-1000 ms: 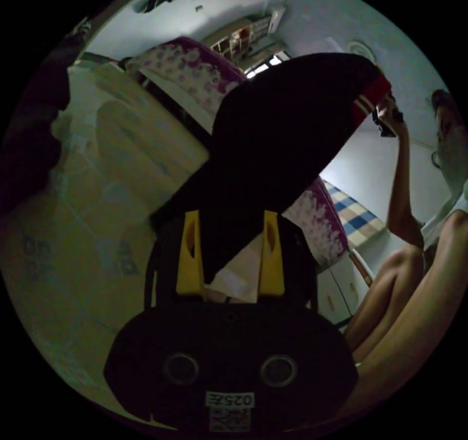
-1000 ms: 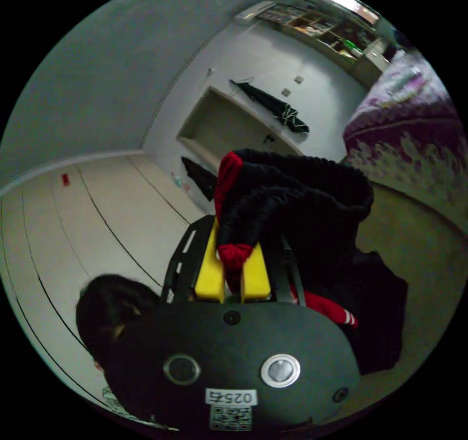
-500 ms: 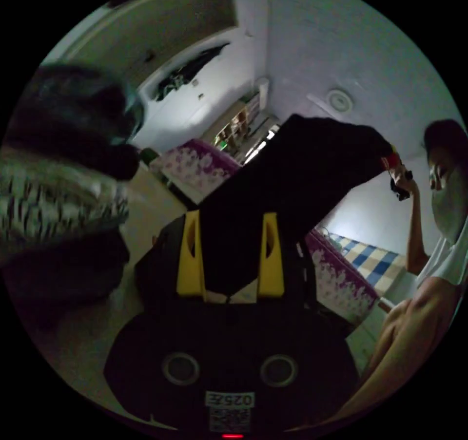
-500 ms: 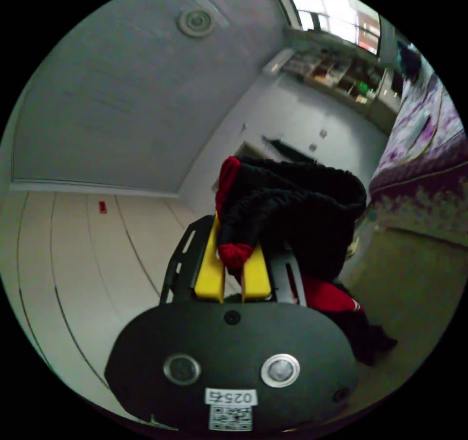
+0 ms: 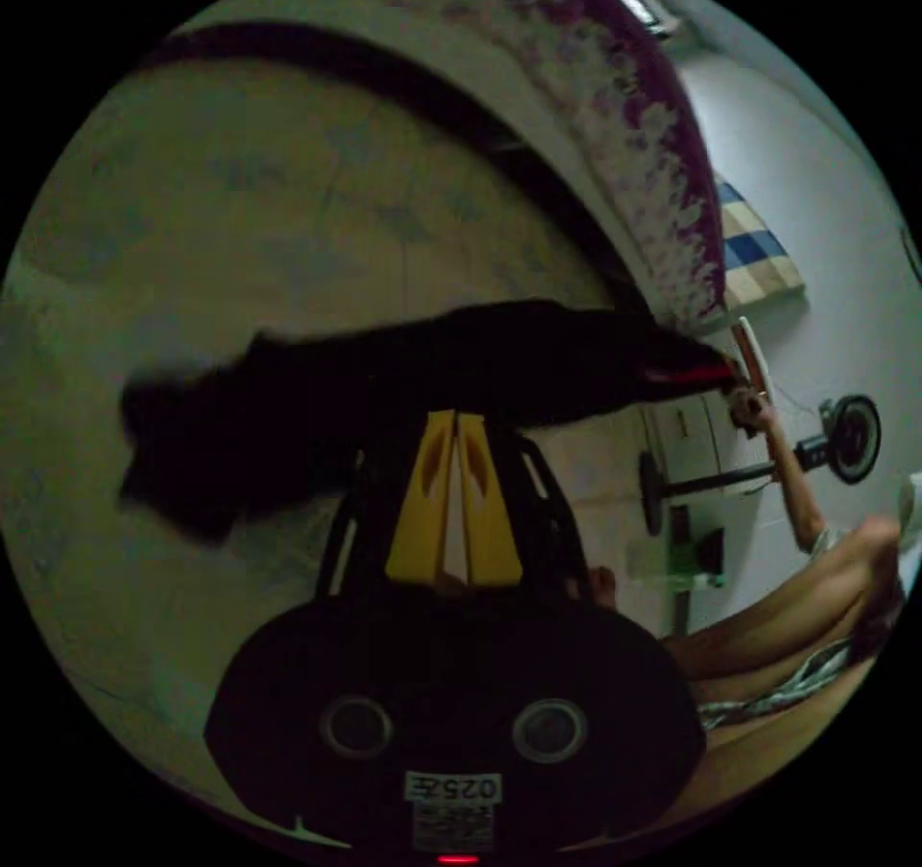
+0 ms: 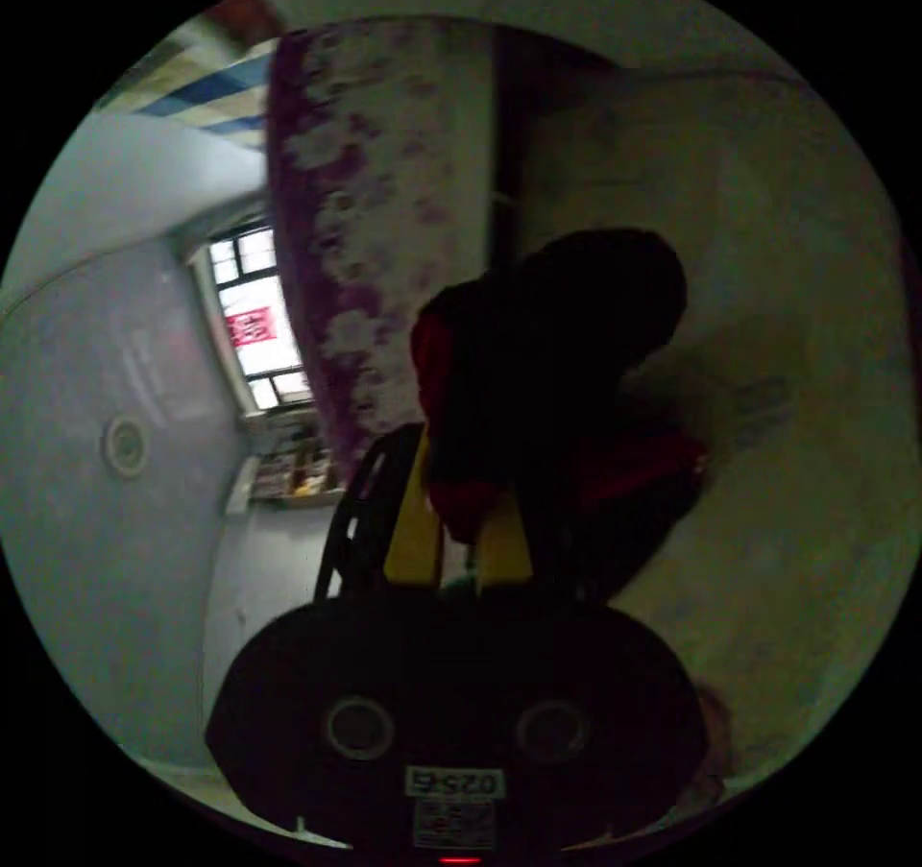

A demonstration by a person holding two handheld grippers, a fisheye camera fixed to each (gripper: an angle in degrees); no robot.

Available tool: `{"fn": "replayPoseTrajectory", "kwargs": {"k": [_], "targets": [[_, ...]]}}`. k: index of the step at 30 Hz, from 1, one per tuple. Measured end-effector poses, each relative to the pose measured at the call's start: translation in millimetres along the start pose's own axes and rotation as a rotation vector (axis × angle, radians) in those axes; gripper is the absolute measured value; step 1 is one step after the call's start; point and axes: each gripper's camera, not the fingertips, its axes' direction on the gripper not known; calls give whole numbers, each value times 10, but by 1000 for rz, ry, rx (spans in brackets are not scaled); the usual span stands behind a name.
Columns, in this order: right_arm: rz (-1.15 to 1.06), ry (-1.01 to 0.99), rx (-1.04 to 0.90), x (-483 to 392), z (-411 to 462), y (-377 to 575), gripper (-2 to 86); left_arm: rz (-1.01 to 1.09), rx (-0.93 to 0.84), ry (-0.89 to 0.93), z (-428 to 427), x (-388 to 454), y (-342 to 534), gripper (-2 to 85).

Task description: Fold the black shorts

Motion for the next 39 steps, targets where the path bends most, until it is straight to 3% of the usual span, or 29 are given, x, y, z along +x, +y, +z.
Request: {"fn": "replayPoseTrajectory", "kwargs": {"k": [2,7,10,14,17,19,22,26,29,32,35,39], "targets": [[69,130,39,350,-236,-256,24,-23,-23,44,105,0,9,-2],[136,-95,84,799,-826,-748,26,-163,125,80,-106,-157,155,58],[111,-82,63,707,-1206,-1052,27,-375,206,251,-80,-497,76,96],[126,-23,92,533,-1705,-1370,29,-518,214,376,255,-714,-553,107],[129,-6,74,453,-1899,-1564,31,-597,94,443,691,-764,-1249,60],[121,-8,41,393,-1915,-1634,31,-624,41,399,934,-715,-1637,15],[92,2,-77,204,-1780,-1660,32,-593,104,248,1111,-525,-2084,-9],[17,-92,-306,-449,-1490,-1501,31,-457,164,184,528,-228,-2371,-13],[-287,-93,-452,-1303,-1462,-1322,29,-371,283,84,-484,-55,-2330,-13],[-644,215,-533,-1874,-1406,-1035,29,-340,372,-30,-1442,74,-2165,-9],[-746,279,-614,-1782,-1196,-873,32,-315,301,-123,-1818,94,-1991,2],[-657,301,-718,-907,-809,-859,35,-468,184,-145,-1432,-217,-1492,24]]}}
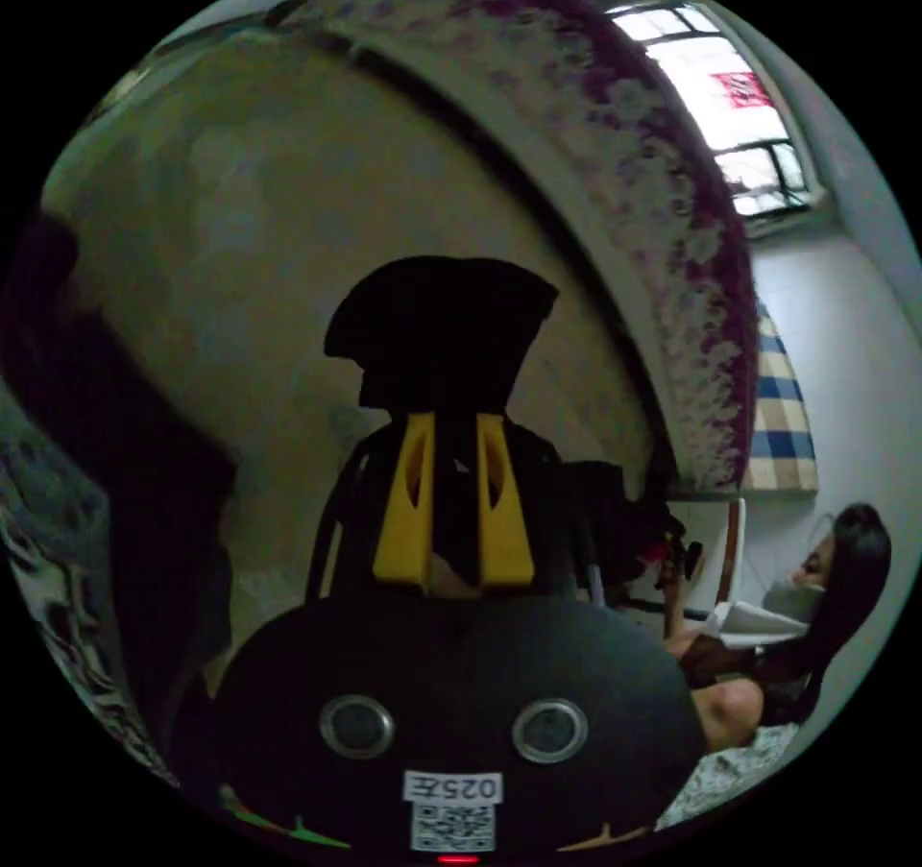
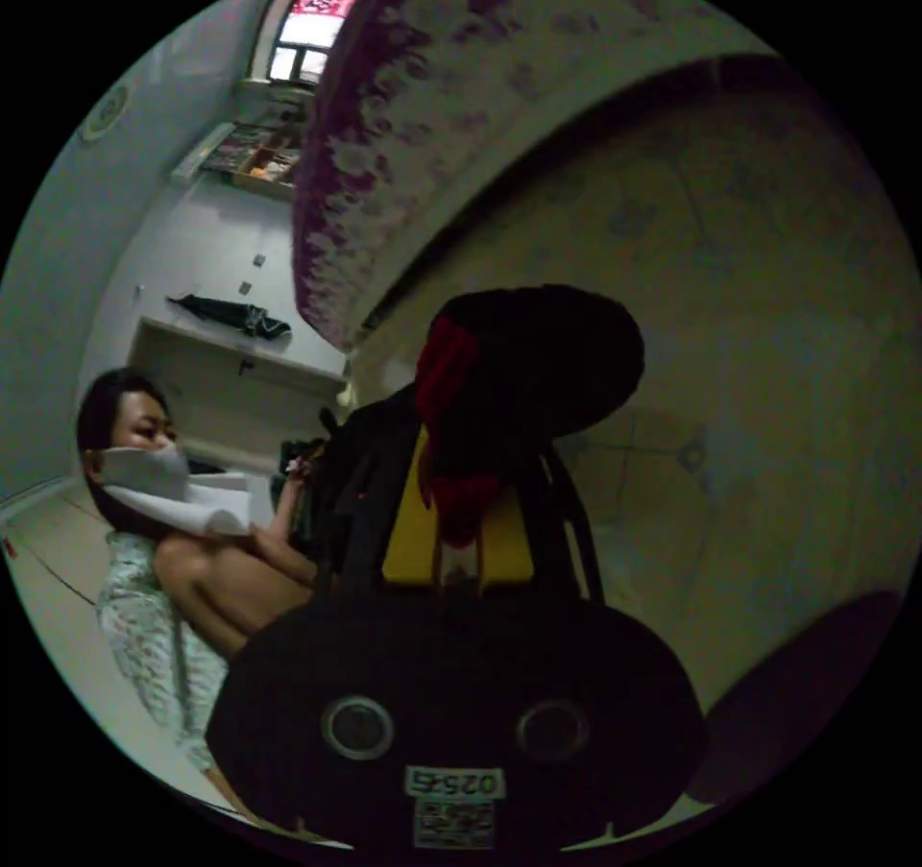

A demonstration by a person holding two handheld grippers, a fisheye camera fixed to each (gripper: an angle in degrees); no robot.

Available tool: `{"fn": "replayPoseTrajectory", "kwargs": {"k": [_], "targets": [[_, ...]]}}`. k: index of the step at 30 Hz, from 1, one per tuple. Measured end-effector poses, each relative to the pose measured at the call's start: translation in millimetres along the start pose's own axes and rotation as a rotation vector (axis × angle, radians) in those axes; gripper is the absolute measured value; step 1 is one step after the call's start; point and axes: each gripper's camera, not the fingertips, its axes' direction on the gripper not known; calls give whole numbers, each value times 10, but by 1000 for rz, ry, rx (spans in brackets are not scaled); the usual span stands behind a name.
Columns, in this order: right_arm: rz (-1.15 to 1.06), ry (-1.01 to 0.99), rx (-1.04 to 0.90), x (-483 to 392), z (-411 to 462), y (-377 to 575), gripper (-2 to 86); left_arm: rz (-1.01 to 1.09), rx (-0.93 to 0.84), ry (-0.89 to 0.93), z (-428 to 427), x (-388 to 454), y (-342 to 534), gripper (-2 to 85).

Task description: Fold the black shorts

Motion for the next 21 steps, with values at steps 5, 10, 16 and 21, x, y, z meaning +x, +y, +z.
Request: {"fn": "replayPoseTrajectory", "kwargs": {"k": [5,10,16,21], "targets": [[207,275,-107,748,708,346,39,-254,-106,53,812,-536,674,36],[247,158,106,604,680,537,41,-229,113,38,1091,-181,1304,55],[167,432,253,-81,585,733,52,16,53,-252,1645,761,1701,43],[222,457,-40,156,1079,798,109,304,-33,-228,2236,1313,1599,35]]}}
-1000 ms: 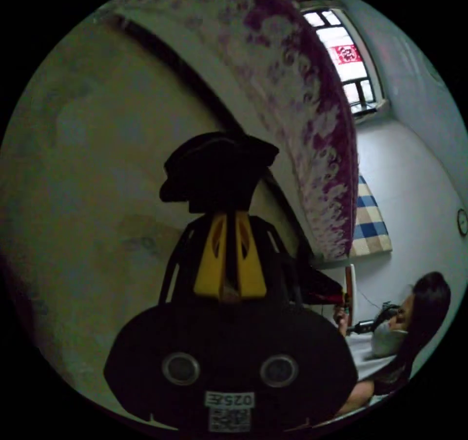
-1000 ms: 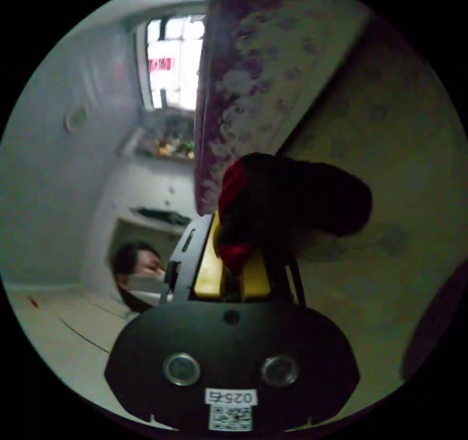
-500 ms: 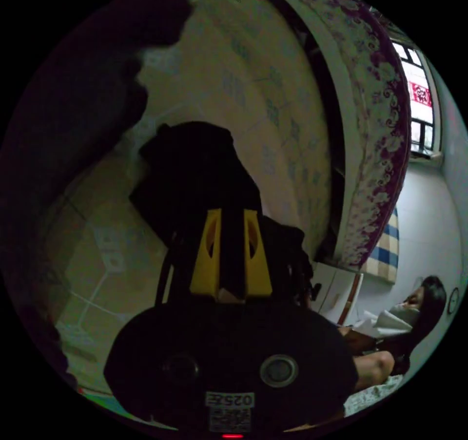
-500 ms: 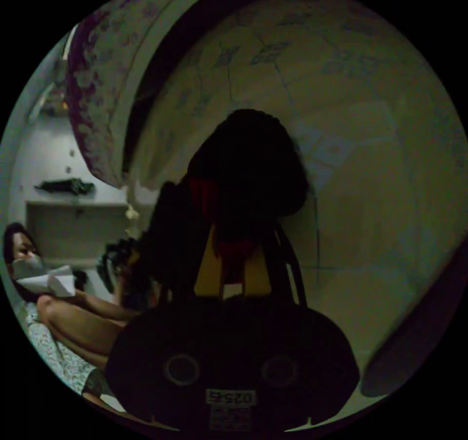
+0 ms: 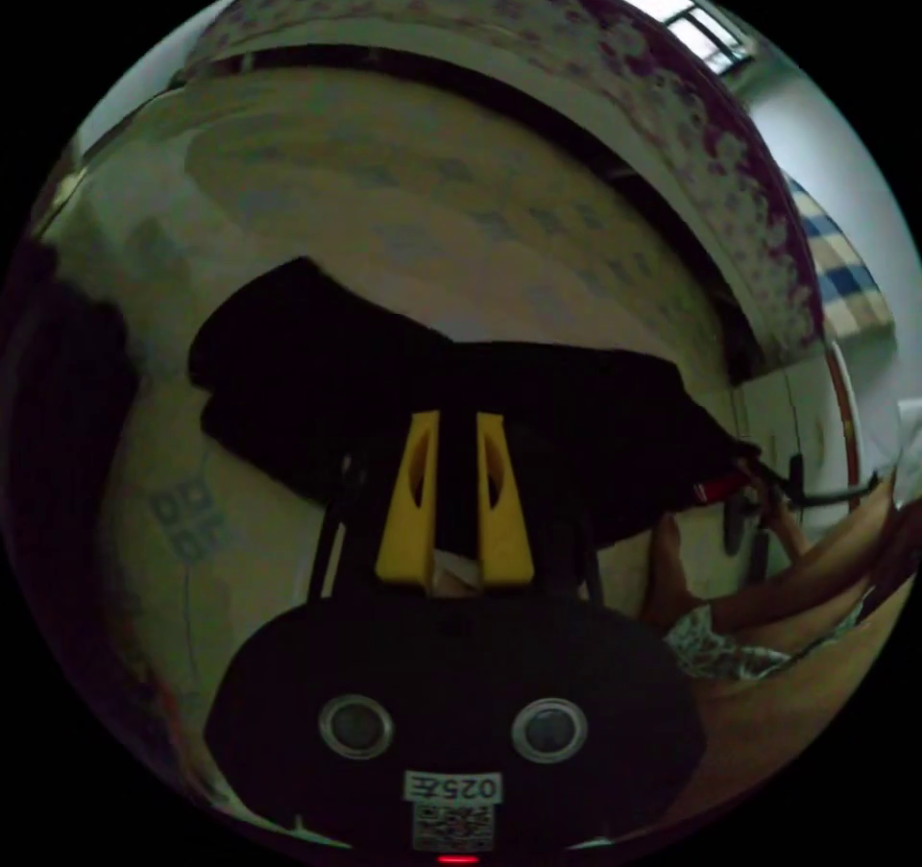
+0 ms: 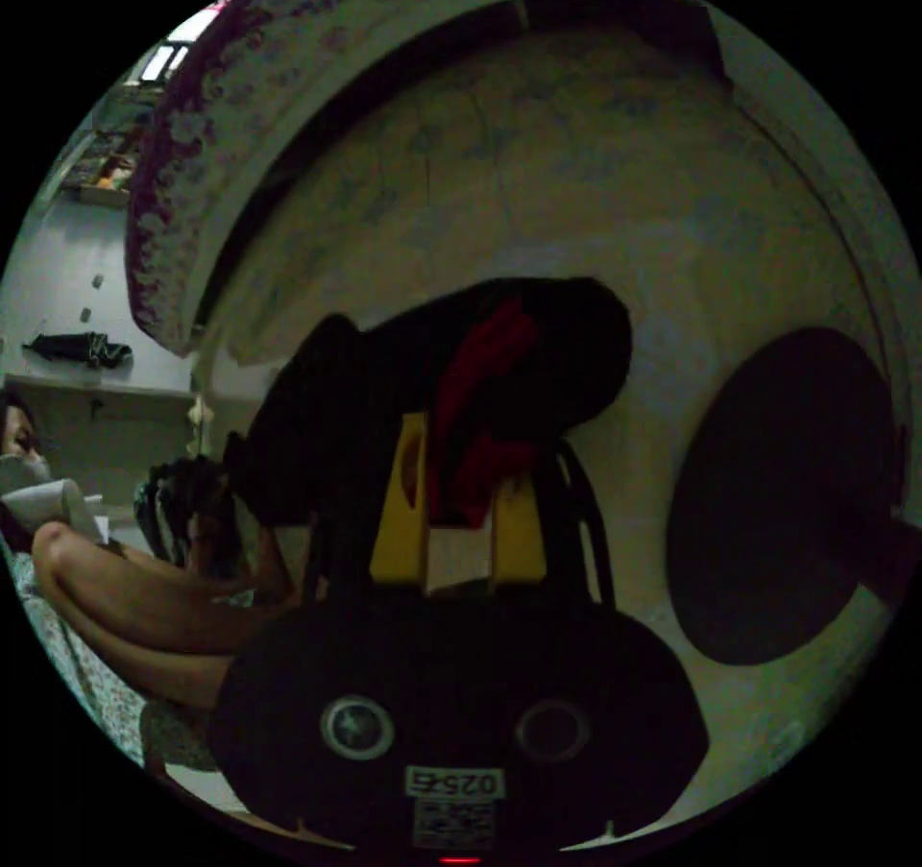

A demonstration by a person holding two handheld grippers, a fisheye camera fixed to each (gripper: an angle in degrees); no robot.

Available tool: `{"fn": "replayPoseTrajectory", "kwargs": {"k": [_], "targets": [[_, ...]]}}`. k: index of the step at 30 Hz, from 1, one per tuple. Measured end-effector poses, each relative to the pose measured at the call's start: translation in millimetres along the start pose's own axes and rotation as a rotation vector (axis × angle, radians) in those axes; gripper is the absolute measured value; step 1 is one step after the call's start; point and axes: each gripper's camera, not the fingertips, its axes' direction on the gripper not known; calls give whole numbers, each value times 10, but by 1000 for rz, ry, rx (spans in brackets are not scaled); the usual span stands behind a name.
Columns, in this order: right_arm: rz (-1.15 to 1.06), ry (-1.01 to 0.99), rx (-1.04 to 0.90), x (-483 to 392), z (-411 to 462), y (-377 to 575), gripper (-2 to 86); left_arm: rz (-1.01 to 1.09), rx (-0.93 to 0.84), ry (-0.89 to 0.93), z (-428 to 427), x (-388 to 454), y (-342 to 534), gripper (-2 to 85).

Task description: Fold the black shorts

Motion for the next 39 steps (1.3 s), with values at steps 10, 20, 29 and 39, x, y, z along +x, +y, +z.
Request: {"fn": "replayPoseTrajectory", "kwargs": {"k": [10,20,29,39], "targets": [[256,224,230,-445,331,379,129,511,-247,1,808,1057,-1124,43],[-351,-185,121,-1898,1616,-634,129,774,-437,209,2045,2445,-1774,67],[-642,-142,-279,-2678,3688,-1885,117,901,-535,44,2190,2503,-1802,72],[-844,-118,-360,-3428,4924,-2013,18,650,-436,-260,1428,1321,-1265,74]]}}
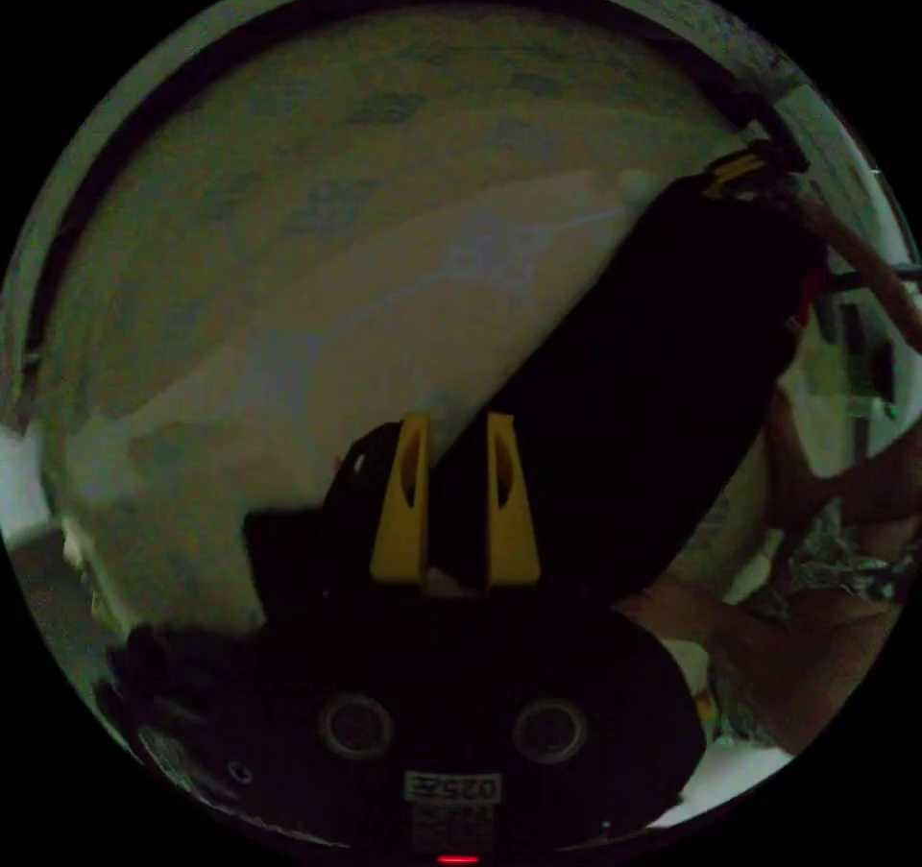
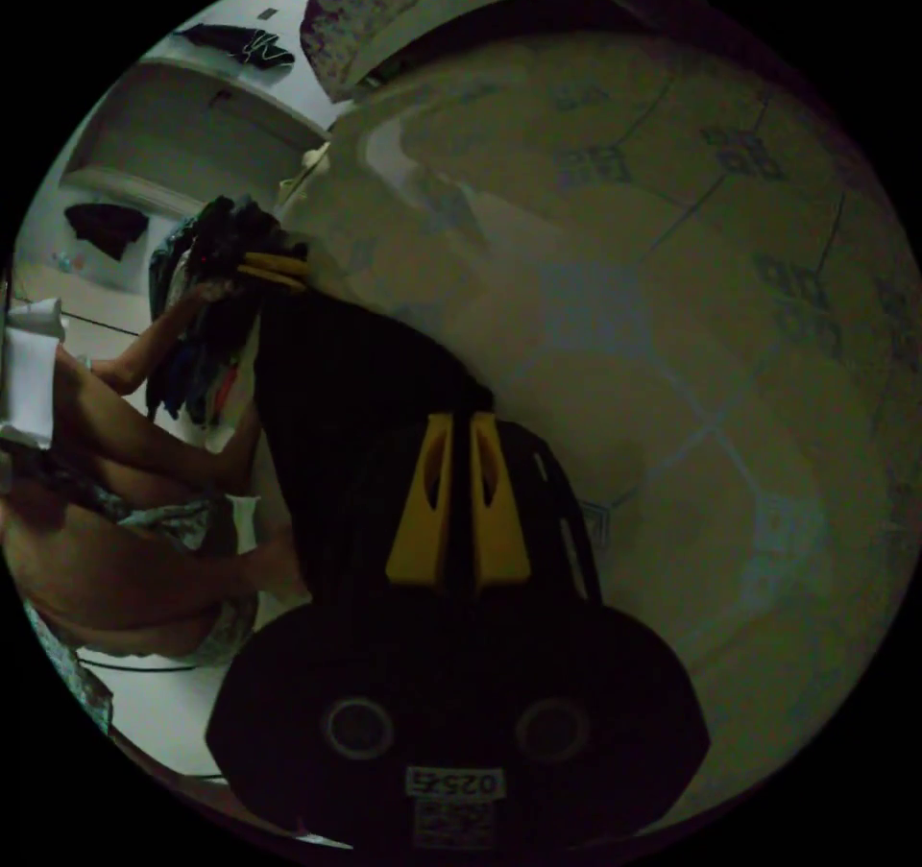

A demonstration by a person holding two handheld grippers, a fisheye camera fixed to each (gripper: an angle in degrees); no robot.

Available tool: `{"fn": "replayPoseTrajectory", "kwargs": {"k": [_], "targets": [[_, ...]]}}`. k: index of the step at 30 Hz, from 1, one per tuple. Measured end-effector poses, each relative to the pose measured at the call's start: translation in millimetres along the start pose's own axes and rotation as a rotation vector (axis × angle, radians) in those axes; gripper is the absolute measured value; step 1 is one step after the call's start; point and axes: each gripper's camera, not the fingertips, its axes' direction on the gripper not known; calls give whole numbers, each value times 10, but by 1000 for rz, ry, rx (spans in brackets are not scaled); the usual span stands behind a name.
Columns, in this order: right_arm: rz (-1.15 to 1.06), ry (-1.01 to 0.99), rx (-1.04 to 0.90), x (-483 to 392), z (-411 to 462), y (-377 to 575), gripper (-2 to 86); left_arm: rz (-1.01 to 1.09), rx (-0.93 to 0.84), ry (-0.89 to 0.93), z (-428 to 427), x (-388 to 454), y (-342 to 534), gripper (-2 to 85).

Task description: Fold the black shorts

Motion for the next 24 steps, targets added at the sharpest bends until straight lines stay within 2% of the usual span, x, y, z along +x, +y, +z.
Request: {"fn": "replayPoseTrajectory", "kwargs": {"k": [3,4,7,9,11,12,14,16,18,20,22,24], "targets": [[21,88,203,-6,-129,-107,14,-193,-14,-221,-74,-157,620,60],[42,101,224,29,-147,-127,14,-229,-17,-228,-73,-194,729,56],[176,213,279,339,-68,-222,21,-416,84,-78,-52,-405,1238,53],[275,93,261,675,159,-350,39,-556,266,154,-58,-567,1574,47],[329,69,192,820,338,-474,59,-674,383,193,-76,-645,1831,42],[353,165,207,798,368,-537,72,-754,444,182,-101,-677,2011,43],[352,304,321,603,327,-602,95,-854,512,203,-139,-719,2291,48],[278,342,469,261,339,-677,106,-928,537,211,-162,-763,2566,55],[106,229,522,-191,654,-936,113,-999,562,211,-157,-824,2937,67],[-1,86,442,-431,1084,-1258,122,-1067,546,210,-119,-887,3190,73],[-97,-64,351,-615,1601,-1632,130,-1116,560,299,-24,-976,3433,80],[-223,-181,258,-806,2278,-2154,140,-1152,590,490,176,-1095,3672,85]]}}
